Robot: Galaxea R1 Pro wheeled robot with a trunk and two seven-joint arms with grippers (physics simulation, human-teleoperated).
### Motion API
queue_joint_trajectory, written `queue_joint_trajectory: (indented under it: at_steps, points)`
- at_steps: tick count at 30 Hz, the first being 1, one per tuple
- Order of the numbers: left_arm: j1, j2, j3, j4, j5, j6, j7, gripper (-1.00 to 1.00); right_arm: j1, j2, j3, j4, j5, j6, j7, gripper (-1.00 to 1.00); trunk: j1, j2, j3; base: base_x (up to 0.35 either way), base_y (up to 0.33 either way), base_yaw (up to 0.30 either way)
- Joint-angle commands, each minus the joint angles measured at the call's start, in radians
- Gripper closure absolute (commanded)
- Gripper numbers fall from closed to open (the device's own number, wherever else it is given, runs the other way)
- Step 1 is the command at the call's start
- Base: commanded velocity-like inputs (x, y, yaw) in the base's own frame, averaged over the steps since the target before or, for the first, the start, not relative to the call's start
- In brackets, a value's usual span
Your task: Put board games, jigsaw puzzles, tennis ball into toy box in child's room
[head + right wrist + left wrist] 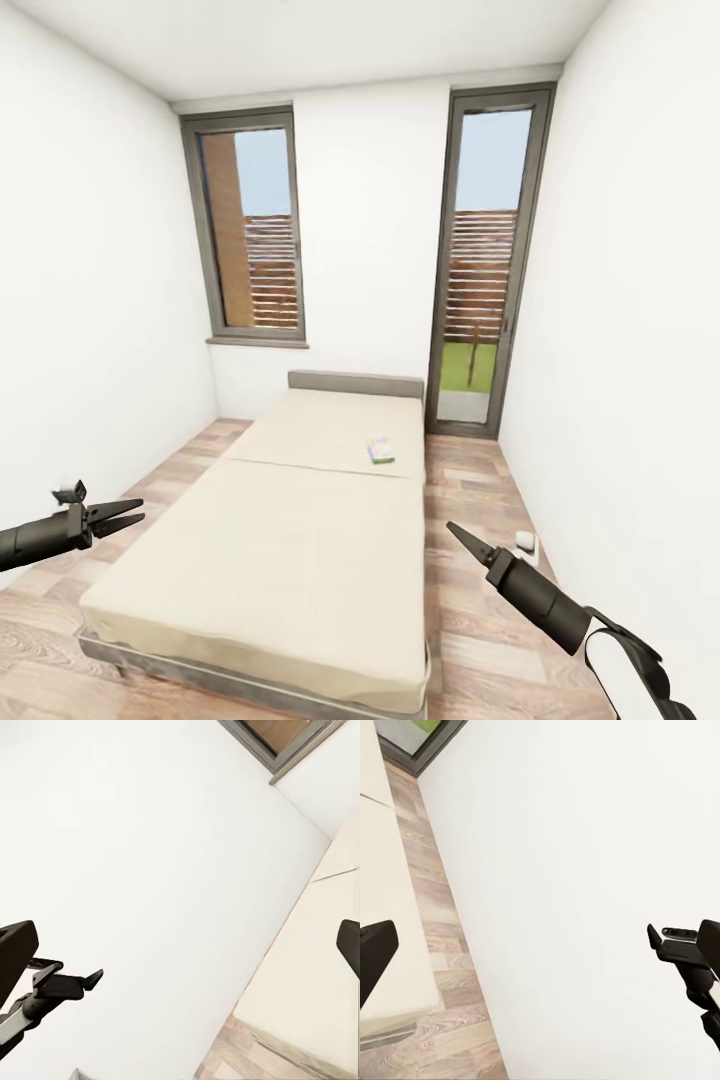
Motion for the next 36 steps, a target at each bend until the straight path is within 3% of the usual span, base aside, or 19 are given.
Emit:
queue_joint_trajectory:
  at_steps: [1,9,23,36]
  points:
    - [0.0,0.0,0.001,0.0,-0.001,0.01,-0.004,-1.0,0.0,0.0,-0.001,0.0,-0.007,0.008,0.0,-1.0,0.001,-0.001,0.0,0.103,-0.087,0.0]
    - [0.0,0.0,0.0,0.0,-0.001,0.009,-0.004,-1.0,0.0,-0.001,-0.001,-0.001,-0.007,0.009,0.0,-1.0,0.001,-0.001,0.0,0.115,-0.106,0.05]
    - [0.0,0.0,0.001,0.0,-0.001,0.009,-0.004,-1.0,0.0,-0.003,-0.001,-0.001,-0.007,0.009,-0.001,-1.0,0.001,-0.001,0.006,0.164,-0.203,0.21]
    - [0.0,0.0,0.001,0.0,-0.001,0.009,-0.004,-1.0,0.0,-0.003,-0.001,-0.003,-0.007,0.009,-0.001,-1.0,0.001,-0.001,0.006,0.036,-0.041,0.037]
